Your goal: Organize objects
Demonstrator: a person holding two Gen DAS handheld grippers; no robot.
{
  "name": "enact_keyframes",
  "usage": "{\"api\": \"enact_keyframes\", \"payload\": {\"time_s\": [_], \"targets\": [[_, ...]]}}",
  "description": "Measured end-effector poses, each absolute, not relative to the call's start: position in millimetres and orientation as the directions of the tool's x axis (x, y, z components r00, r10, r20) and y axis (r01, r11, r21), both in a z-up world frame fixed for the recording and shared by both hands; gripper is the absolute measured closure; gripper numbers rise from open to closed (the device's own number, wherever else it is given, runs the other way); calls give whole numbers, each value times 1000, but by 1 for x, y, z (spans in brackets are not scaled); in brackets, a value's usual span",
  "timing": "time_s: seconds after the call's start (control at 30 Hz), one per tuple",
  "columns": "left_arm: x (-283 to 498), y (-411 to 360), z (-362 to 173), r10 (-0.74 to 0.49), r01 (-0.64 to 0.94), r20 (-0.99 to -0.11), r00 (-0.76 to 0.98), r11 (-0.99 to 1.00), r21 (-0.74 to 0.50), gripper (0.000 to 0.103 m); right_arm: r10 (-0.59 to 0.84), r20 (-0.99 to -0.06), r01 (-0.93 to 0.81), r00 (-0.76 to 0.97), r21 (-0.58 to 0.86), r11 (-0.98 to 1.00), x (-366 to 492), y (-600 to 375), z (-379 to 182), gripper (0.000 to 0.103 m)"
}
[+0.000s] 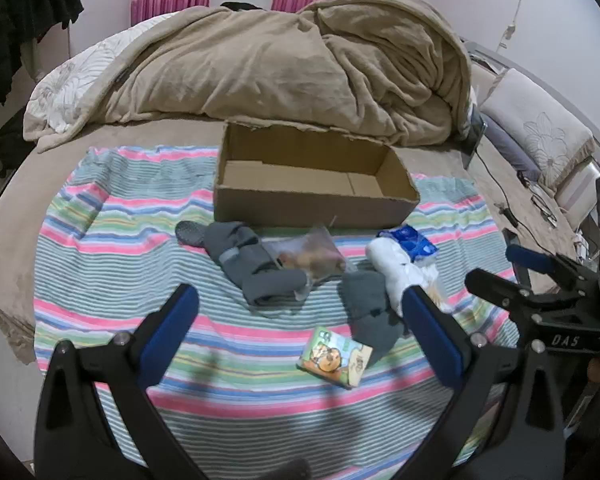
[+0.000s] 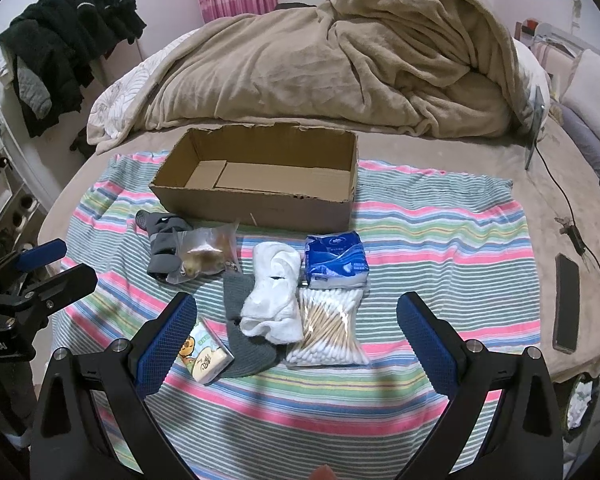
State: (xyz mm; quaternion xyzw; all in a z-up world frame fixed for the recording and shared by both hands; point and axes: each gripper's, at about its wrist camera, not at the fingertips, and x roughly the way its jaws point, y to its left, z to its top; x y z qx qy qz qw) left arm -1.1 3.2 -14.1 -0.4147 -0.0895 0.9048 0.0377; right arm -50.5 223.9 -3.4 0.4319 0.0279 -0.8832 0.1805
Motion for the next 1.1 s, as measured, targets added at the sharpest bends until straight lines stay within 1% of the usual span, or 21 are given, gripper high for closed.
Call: {"api": "enact_keyframes", "payload": {"time_s": [1.1], "targets": [[3,1,-15,132,14,-749,-650,-983,-185,1,-302,-776,340,-553,121,-933,-50,224,-4,1]]}}
